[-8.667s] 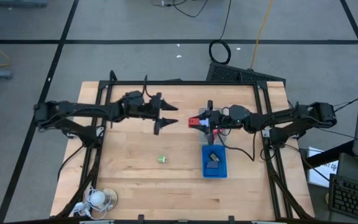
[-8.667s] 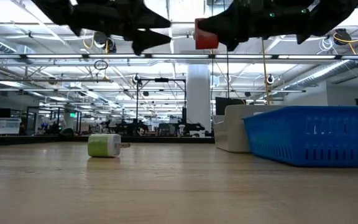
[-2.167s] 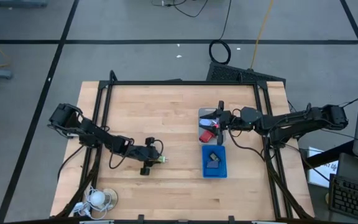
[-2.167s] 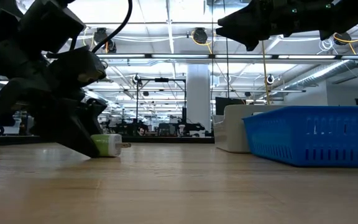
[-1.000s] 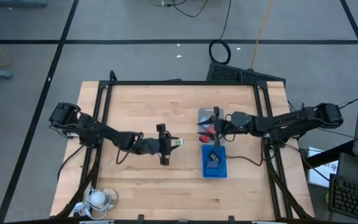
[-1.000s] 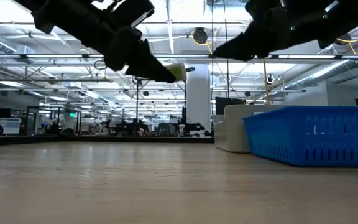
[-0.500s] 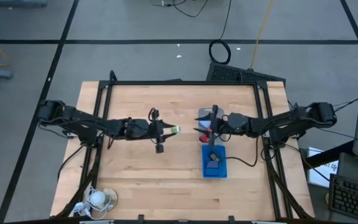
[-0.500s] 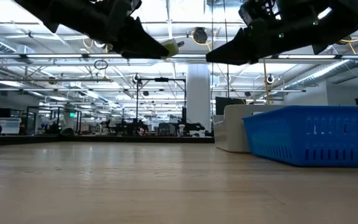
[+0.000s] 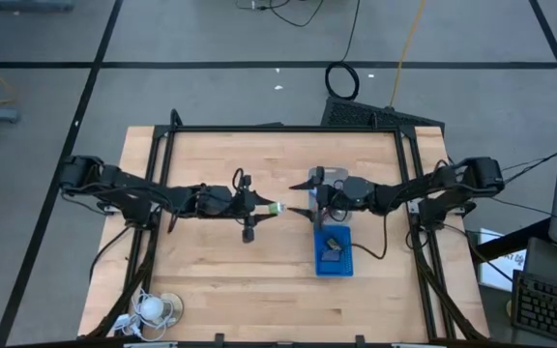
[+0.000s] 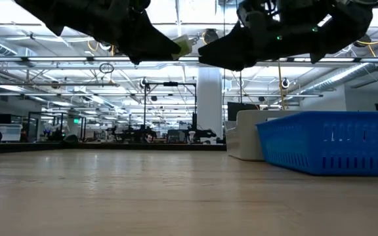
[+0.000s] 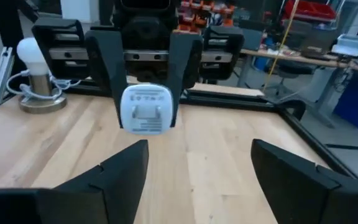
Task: Pick & Place Office items
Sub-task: Put the green charger adapter into the gray bin
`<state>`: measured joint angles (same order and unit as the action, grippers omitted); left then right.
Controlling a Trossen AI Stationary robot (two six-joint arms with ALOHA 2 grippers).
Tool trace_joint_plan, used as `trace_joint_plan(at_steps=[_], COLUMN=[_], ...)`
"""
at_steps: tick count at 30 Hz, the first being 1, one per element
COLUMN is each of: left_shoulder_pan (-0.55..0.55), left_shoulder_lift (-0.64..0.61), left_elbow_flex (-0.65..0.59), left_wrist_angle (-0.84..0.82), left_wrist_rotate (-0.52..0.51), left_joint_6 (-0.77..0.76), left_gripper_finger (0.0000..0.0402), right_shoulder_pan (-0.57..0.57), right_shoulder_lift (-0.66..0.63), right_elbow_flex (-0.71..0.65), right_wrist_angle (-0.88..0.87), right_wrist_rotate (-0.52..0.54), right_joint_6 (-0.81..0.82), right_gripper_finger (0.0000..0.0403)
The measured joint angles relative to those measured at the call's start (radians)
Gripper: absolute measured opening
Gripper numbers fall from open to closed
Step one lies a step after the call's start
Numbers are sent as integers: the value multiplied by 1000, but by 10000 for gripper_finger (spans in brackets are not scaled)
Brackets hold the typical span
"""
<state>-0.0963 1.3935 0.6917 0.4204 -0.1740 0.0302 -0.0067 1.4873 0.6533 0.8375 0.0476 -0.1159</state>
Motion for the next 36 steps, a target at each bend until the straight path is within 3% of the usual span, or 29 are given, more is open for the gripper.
trace_joint_plan(at_steps=[7, 36], left_shoulder_pan=[-12, -11], left_shoulder_lift=[21, 75], left_elbow_flex=[0, 0], left_wrist_angle=[9, 135], left_wrist_rotate=[0, 17], left_joint_6=[6, 25], left_gripper_finger=[130, 130], right_shoulder_pan=[2, 11], right_shoulder_lift=[54, 65], right_elbow_flex=[56, 79], right_wrist_angle=[4, -24], right_wrist_rotate=[-104, -131], right_joint_6=[56, 69], right_gripper_finger=[279, 248])
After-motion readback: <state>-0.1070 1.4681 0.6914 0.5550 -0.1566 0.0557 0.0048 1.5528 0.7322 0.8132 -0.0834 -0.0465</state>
